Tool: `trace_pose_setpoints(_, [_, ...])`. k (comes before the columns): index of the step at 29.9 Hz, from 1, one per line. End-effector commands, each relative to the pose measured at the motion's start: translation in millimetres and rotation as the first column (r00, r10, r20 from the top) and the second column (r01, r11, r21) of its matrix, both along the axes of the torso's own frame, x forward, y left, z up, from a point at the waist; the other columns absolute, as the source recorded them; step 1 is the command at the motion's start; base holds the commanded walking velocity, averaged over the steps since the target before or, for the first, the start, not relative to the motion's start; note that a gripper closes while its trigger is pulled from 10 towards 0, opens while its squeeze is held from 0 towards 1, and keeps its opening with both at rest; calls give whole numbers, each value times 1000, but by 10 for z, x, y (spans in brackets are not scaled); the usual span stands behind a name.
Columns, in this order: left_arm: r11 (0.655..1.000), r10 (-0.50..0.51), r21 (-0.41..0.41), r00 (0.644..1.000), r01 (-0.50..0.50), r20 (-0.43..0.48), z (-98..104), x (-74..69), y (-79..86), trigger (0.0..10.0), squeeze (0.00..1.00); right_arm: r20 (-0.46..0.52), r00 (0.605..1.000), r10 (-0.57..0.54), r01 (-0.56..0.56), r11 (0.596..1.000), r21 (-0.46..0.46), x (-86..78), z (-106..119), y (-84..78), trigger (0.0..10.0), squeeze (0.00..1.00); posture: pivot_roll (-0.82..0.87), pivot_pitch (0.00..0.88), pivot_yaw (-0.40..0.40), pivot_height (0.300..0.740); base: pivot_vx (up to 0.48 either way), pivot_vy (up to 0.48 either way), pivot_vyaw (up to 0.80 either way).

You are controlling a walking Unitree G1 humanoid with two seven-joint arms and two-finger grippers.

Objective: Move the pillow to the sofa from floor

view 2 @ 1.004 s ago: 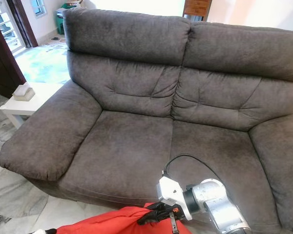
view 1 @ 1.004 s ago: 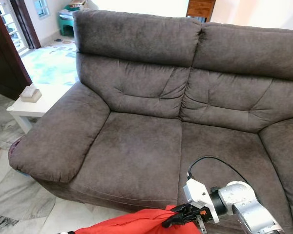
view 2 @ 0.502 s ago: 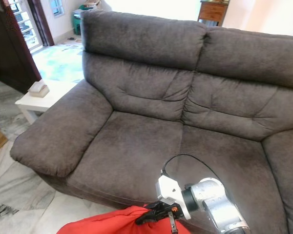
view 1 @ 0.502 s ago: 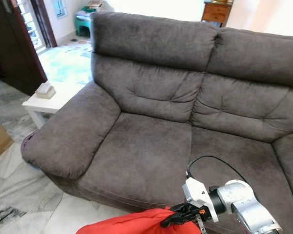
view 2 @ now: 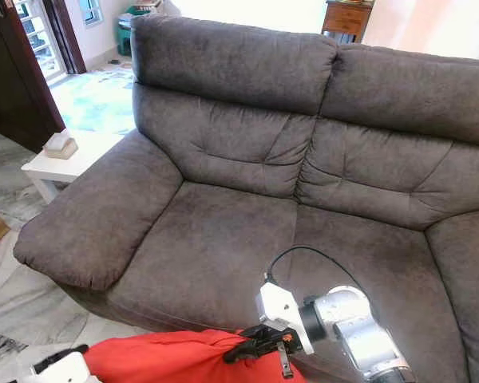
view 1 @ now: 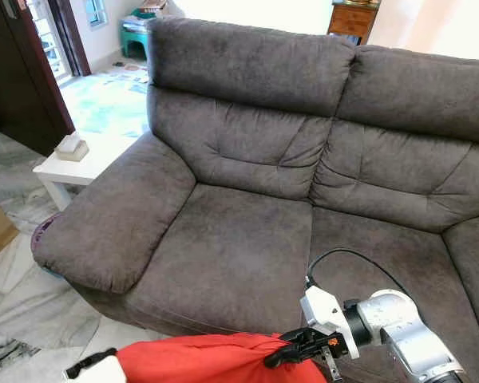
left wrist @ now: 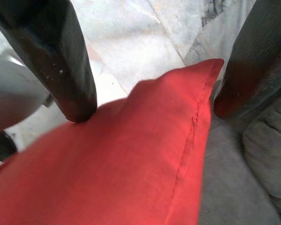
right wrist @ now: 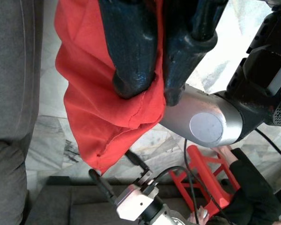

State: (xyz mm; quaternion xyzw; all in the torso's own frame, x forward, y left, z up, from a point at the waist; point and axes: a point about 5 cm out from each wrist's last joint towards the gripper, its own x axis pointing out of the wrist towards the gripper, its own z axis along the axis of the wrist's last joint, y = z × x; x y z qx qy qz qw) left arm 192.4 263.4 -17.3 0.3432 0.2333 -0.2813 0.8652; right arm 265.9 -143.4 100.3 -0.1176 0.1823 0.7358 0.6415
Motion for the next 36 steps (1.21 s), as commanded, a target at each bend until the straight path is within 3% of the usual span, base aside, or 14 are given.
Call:
trace_pose_setpoints(1, [1000,0,-3,1000,0,19,2,-13,1,10000,0,64,997,46,-51,995,85,20,191,85,10000,0,152,98,-56,740,0,0,0])
trace_pose_setpoints(6, [1000,-1,-16,998,2,62,57,81,-28,10000,0,74,996,40,-46,995,83,52,206,91,10000,0,155,95,-56,740,0,0,0])
trace_pose_setpoints(13, [999,-27,-18,1000,27,-2,-7,97,-79,10000,0,81,995,58,-66,993,99,14,249,114,10000,0,141,87,-55,740,0,0,0])
trace_pose_setpoints(19, [1000,2,-7,1000,-2,8,-7,126,-52,10000,0,88,994,69,-78,991,104,-13,292,104,10000,0,134,90,-60,740,0,0,0])
trace_pose_setpoints(21, [1000,7,-5,1000,-7,6,-11,128,-46,0,0,92,993,72,-81,991,105,-16,306,102,10000,0,132,90,-59,740,0,0,0])
trace_pose_setpoints(36, [999,-10,-33,1000,10,4,-42,96,-109,0,0,101,992,74,-86,990,113,-35,346,129,10000,0,132,100,-59,740,0,0,0])
